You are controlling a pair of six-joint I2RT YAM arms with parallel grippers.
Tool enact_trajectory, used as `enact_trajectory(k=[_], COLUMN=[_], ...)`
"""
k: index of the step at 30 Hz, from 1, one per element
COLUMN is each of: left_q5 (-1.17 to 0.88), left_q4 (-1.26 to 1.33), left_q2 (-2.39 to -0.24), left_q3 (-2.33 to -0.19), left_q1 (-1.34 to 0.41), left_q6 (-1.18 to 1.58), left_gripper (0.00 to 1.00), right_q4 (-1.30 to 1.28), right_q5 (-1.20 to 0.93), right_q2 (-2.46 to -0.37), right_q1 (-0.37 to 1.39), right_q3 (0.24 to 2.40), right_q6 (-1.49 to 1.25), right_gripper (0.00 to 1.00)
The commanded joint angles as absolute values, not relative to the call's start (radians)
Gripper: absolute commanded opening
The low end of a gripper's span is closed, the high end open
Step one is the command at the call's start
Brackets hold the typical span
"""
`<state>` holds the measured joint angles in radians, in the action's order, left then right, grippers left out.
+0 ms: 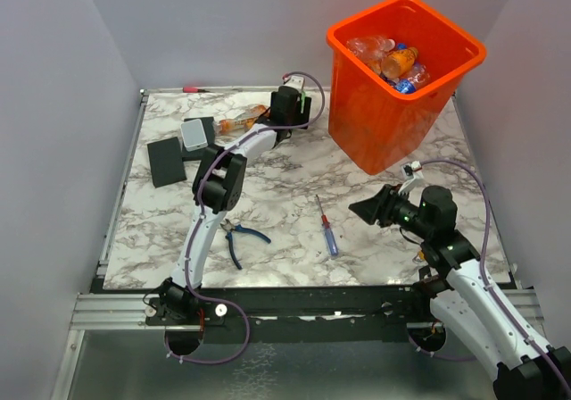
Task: Put the plastic bottles in the bin
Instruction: Pick up the plastic bottle from the corner of the board.
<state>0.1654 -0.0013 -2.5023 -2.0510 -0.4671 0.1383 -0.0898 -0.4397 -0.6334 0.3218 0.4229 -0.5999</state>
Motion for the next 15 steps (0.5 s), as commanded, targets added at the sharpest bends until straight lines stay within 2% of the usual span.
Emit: enact_trajectory(k=[1,3,8,11,15], left_q5=[0.141,0.135,0.134,0.137,0.146], left_q4=[0.018,0.018,0.022,0.049,0.122], left_q2=[-2.559,-2.566,-2.551,-2.51,-2.411], left_q3=[-2.07,-2.07,-2.066,-2.036,-1.945], left_q1=[-0.473,-0.472,-0.472,-0.472,-0.473], left_q6=[0.177,0.182,0.179,0.174,0.175], left_gripper=[0.75,0.71,0.47,0.36,0.29], right_q4=[-0.129,-0.136,-0.127,-0.119,-0.12], right_q5=[-0.411,-0.408,-0.406,-0.415,-0.412], right_q2=[-0.616,-0.613,-0.623,-0.641,-0.632], right_q1=[0.33,0.33,0.33,0.33,0.33], right_q3=[0.447,0.45,0.455,0.464,0.471], right_q6=[-0.577,-0.575,-0.574,-0.571,-0.573], right_gripper=[0.5,0.5,0.5,0.5,0.5])
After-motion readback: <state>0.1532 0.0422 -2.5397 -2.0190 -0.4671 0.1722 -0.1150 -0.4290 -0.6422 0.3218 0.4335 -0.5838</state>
